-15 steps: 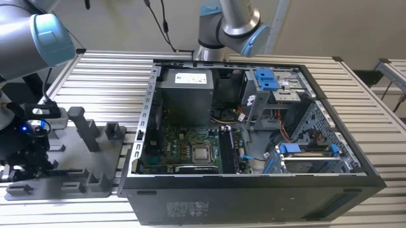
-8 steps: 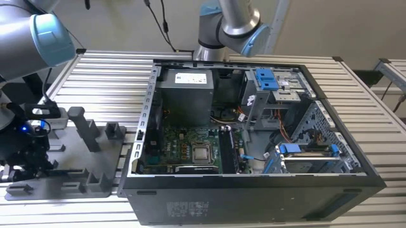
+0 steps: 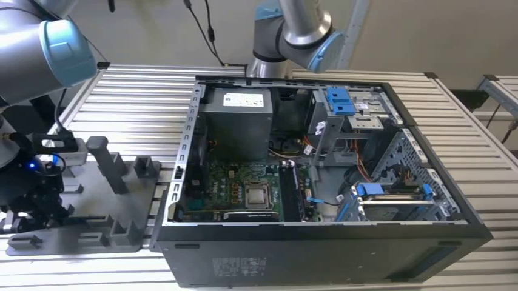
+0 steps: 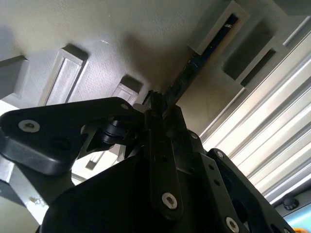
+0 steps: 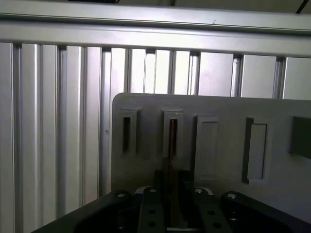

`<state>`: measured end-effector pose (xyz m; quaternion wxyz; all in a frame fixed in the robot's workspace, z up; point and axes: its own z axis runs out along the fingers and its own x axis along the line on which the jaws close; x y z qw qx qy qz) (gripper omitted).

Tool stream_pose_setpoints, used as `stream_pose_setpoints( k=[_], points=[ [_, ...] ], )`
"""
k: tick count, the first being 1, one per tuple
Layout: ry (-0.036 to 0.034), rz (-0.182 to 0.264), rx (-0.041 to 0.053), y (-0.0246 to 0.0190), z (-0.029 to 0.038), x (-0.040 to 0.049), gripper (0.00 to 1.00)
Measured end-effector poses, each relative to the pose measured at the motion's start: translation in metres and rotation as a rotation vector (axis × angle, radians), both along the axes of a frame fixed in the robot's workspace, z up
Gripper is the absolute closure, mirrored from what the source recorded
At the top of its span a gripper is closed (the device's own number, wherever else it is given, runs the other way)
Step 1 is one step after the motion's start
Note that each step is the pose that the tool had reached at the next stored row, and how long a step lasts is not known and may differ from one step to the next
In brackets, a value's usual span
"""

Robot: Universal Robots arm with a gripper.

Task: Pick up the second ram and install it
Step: 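Pick up the second ram and move it above second insertion slot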

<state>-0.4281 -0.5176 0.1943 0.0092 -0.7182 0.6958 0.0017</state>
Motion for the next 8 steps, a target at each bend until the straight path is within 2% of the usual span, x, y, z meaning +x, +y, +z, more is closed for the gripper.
stream_pose_setpoints(
  k=[3,4,5,8],
  points=[
    [0.0,0.0,0.0,0.0,-0.0001,0.0,0.73],
    [0.0,0.0,0.0,0.0,-0.0002,0.0,0.75],
    [0.0,0.0,0.0,0.0,-0.0002,0.0,0.83],
    [0.0,0.0,0.0,0.0,-0.0003,0.0,0.83]
  ],
)
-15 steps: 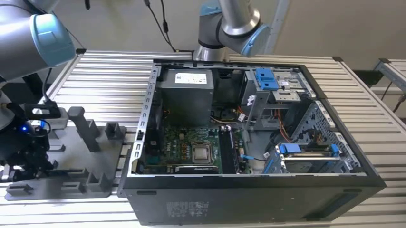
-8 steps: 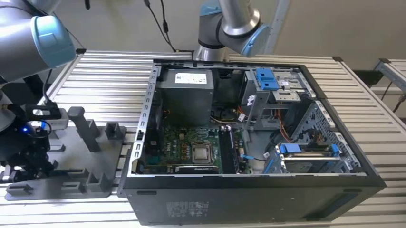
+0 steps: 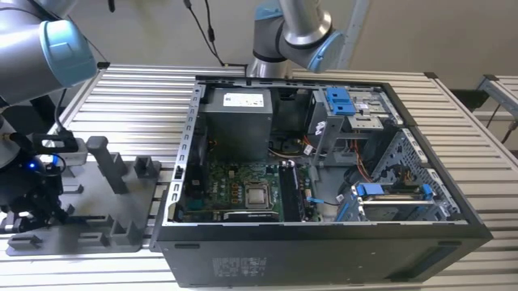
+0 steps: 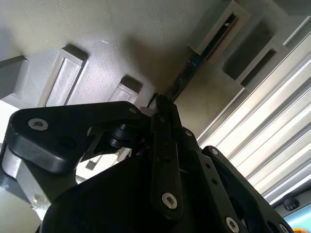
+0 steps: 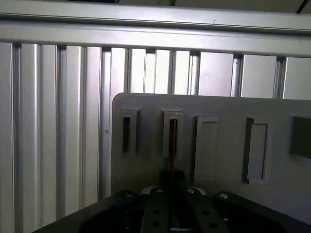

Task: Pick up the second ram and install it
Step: 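Pick up the second ram and move it above second insertion slot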

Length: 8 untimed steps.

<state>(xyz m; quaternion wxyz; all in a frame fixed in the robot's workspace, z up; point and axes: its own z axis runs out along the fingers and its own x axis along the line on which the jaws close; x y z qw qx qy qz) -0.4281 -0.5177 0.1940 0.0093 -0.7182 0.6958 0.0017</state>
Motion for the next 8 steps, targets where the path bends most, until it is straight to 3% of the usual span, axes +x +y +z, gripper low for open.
stream_pose_setpoints(
  k=[8],
  points=[
    [0.0001,0.0,-0.0001,0.0,-0.0002,0.0,0.85]
  ],
)
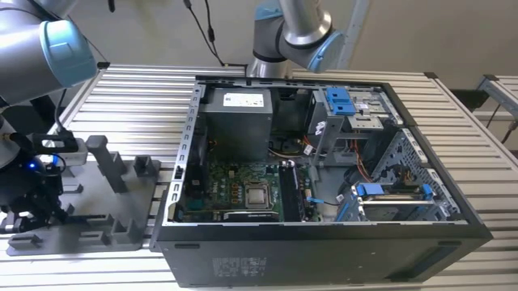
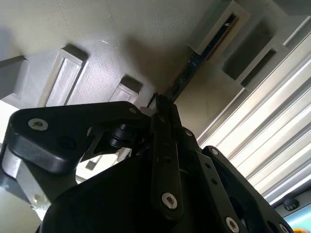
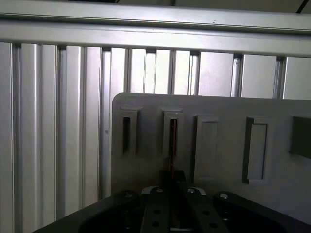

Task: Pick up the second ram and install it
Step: 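Pick up the second ram and move it above second insertion slot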

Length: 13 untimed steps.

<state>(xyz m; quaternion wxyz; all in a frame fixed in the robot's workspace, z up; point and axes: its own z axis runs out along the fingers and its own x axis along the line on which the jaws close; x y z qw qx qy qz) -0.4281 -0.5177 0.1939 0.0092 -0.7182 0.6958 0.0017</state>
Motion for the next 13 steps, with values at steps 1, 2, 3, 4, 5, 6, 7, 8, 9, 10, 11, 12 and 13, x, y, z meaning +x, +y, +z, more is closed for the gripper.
stream_pose_setpoints(
  k=[1,2,3,4,5,6,7,8,9,10,11,12,13],
  points=[
    [0.0,0.0,0.0,0.0,0.0,0.0,0.85],
    [-0.0001,0.0,0.0001,0.0,-0.0001,0.0,0.85],
    [-0.0001,0.0,0.0001,0.0,-0.0001,0.0,0.86],
    [-0.0001,0.0,0.0001,0.0,-0.0001,0.0,0.86],
    [-0.0001,0.0,0.0,0.0,-0.0001,0.0,0.86],
    [-0.0001,0.0,0.0,0.0,-0.0001,0.0,0.86],
    [-0.0001,0.0,0.0,0.0,-0.0002,0.0,0.86],
    [-0.0001,0.0,0.0001,0.0,-0.0002,0.0,0.86],
    [-0.0001,0.0,0.0,0.0,-0.0003,0.0,0.86],
    [-0.0001,0.0,0.0001,0.0,-0.0003,0.0,0.86],
    [-0.0001,0.0,0.0,0.0,-0.0003,0.0,0.86],
    [-0.0001,0.0,0.0,0.0,-0.0003,0.0,0.86],
    [-0.0001,0.0,0.0001,0.0,-0.0003,0.0,0.86]
  ],
)
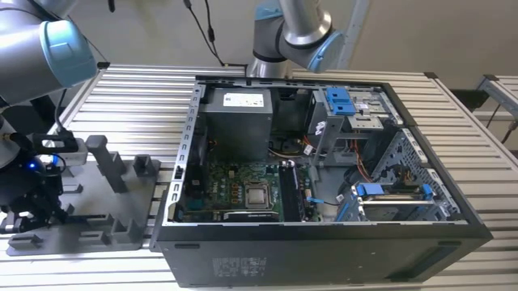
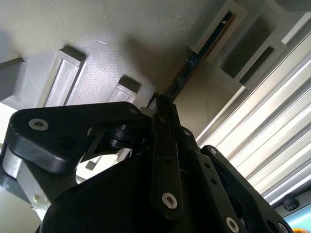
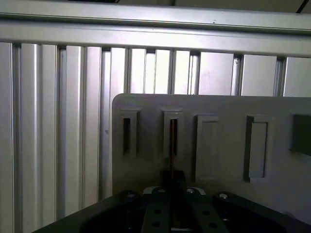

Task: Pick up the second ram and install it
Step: 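Pick up the second ram and move it above second insertion slot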

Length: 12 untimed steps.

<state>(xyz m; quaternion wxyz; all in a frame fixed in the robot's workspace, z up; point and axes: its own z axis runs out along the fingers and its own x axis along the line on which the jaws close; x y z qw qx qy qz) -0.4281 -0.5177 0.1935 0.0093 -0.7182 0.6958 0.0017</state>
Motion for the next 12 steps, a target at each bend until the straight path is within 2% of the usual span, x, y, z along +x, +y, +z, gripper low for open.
stream_pose_setpoints(
  k=[3,5,8,12],
  points=[
    [-0.0001,0.0,0.0001,0.0,0.0002,0.0,0.86],
    [-0.0004,0.0,0.0002,0.0,0.0028,0.0,0.86],
    [-0.0001,0.0,0.0,0.0,0.0107,-0.0001,0.86],
    [0.0,0.0,-0.0015,0.0,0.0251,-0.0001,0.86]
  ],
)
